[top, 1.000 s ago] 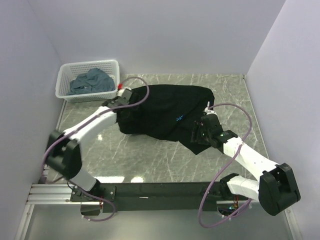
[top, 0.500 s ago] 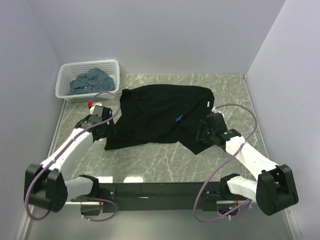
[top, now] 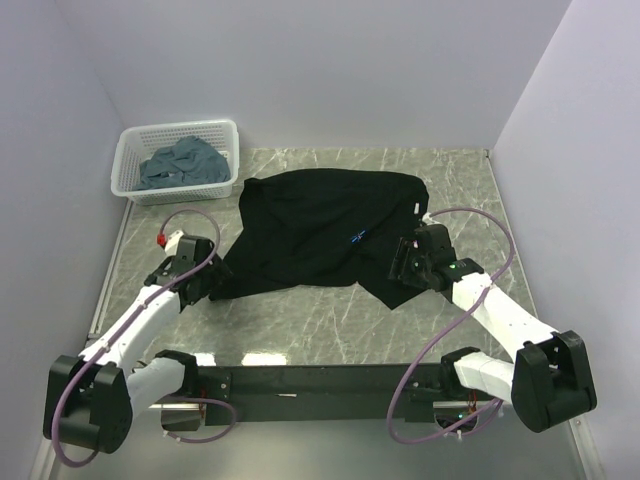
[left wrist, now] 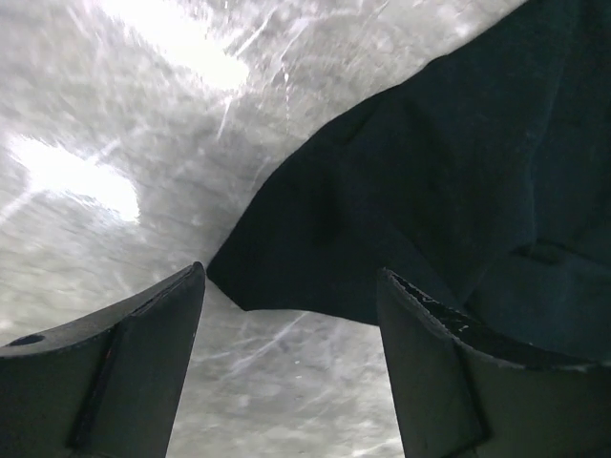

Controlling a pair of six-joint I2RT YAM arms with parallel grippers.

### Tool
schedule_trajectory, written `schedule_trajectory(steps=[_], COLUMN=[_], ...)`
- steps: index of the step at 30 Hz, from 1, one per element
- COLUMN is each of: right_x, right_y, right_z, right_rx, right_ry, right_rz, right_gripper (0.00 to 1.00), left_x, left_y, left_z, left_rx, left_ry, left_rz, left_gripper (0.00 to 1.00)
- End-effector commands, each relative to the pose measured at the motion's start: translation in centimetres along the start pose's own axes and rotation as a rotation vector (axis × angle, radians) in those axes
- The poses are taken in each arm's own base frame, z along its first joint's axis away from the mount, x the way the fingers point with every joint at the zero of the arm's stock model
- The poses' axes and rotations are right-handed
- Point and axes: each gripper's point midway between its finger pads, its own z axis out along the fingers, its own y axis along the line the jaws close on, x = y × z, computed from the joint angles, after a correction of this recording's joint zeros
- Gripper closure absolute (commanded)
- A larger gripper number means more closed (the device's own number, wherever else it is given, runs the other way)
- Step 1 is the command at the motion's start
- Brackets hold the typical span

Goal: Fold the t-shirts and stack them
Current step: Flatten the tshirt out

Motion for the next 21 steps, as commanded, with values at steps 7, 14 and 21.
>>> schedule_trajectory(steps=[7,14,21], right_x=[-0.7,-0.4,-0.4], right_y=[1.9,2.5,2.6], right_z=[-0.4,-0.3,-0.3], right_rx=[-0.117,-0.152,-0.160], right_ry=[-0.041,-0.029,-0.032], right_rz=[0.008,-0.005,-0.004], right_gripper=[0.32,0.33,0.33], left_x=[1.2,2.0,2.0], left_y=[0.6,0.7,0.9], left_z=[1.2,1.7,2.8], left_rx=[-0.028,0.014,0.002], left_ry=[-0.016,-0.034,-0.051], left_rz=[-0.339,-0.527,-0.595], left_gripper=[0.22,0.25,0.30])
